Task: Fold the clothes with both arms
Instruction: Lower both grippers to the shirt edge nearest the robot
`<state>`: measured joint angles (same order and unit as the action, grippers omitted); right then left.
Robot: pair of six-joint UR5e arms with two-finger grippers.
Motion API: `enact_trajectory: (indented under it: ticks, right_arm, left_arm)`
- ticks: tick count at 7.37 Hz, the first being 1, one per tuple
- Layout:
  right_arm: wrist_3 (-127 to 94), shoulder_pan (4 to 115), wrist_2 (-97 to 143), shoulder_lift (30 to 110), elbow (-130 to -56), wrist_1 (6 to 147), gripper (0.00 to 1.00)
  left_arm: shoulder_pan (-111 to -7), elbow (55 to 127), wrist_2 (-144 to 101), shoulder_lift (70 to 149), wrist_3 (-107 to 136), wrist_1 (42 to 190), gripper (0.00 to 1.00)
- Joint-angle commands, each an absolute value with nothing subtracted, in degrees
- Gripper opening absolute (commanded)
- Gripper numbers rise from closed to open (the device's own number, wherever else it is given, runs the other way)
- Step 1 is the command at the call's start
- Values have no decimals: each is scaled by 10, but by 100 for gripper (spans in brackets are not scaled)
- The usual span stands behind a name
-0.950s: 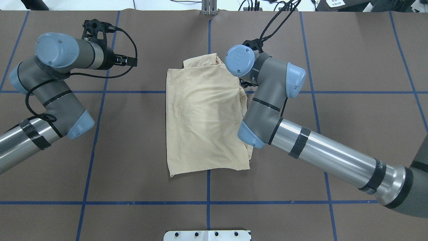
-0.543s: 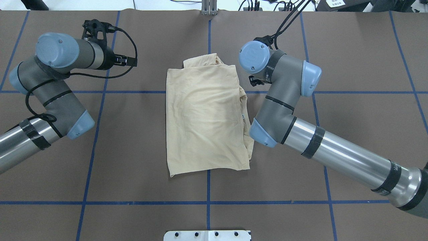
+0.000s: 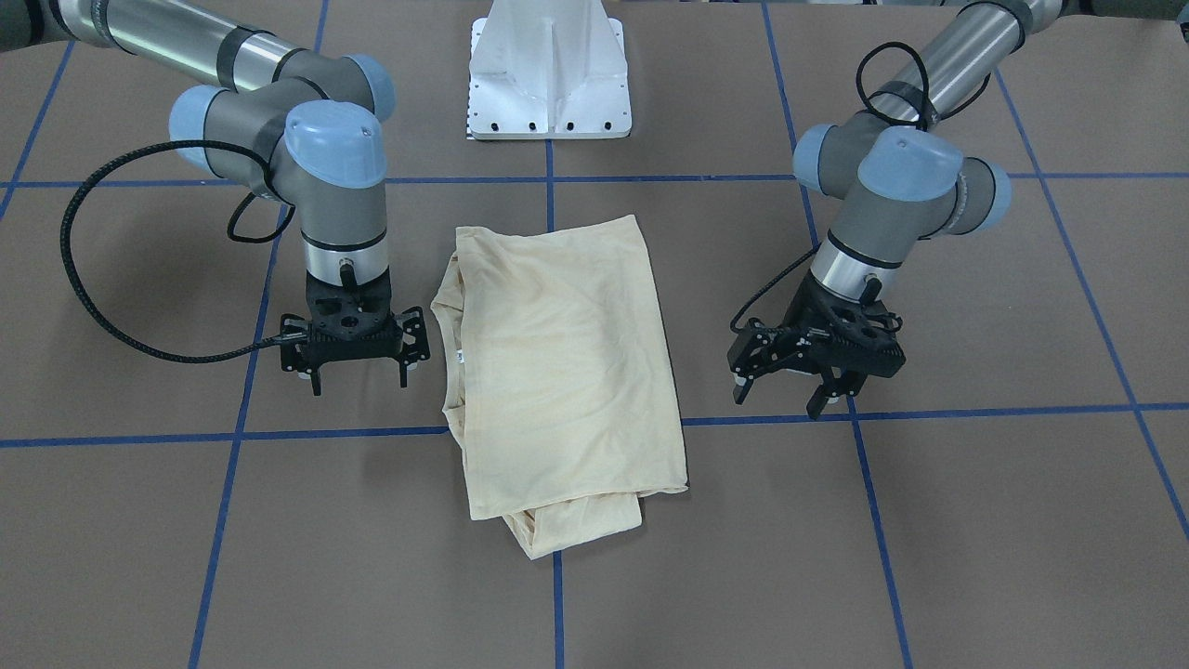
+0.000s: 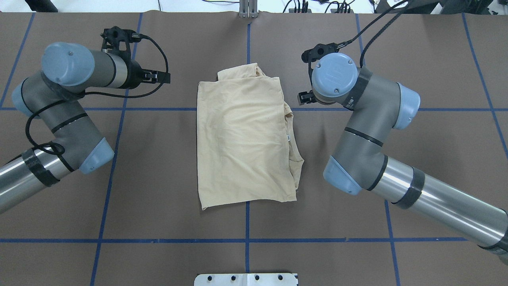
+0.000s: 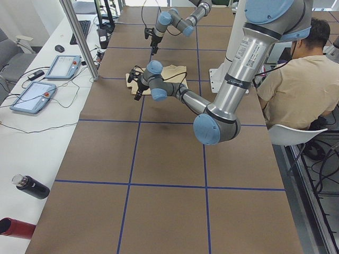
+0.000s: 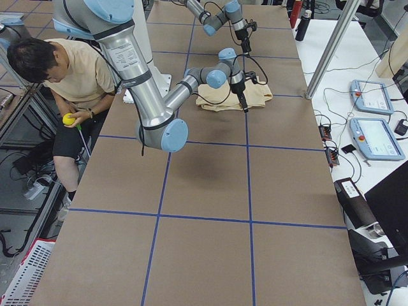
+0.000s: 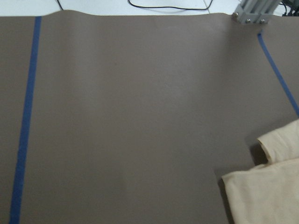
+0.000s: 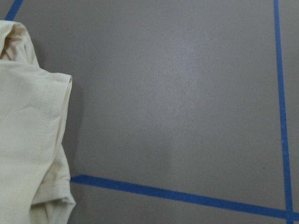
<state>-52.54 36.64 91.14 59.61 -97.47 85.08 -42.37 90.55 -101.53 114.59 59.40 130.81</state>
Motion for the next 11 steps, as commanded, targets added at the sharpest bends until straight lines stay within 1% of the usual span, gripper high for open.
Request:
enact_trajectory:
  ticks: [1,3,4,5,7,8,9,10,11]
  right_arm:
    - [-580,339,915,650,-1046,825,100]
    - [-639,307,912,691,-1123,824,100]
    - [-663,291,911,711,-1155,824,100]
    - [-682,277,911,718,-1162,824,100]
    - [-695,258,890,718,-1162,824,100]
    - [-695,258,889,718,-1162,824,100]
    - [-694,258,889,719,-1162,825,100]
    - [-694,258,889,718,-1162,825,100]
    - [-693,258,889,718,-1162,824,100]
  left_arm:
    - [-338,1012,-1013,1100,655,1308,100]
    - [-256,1058,-1011,1101,754,1310,100]
    - [-220,1067,-968,1096,782,1305,100]
    - [-182,1065,-900,1075,799,1292,100]
    - [-174,1064,-893,1095,821,1183,100]
    - [-173,1060,-893,1096,822,1171,99]
    - [-171,1058,-894,1098,821,1158,83]
    - [-166,1057,-903,1105,821,1137,58]
    - [-164,1057,-907,1114,821,1115,47]
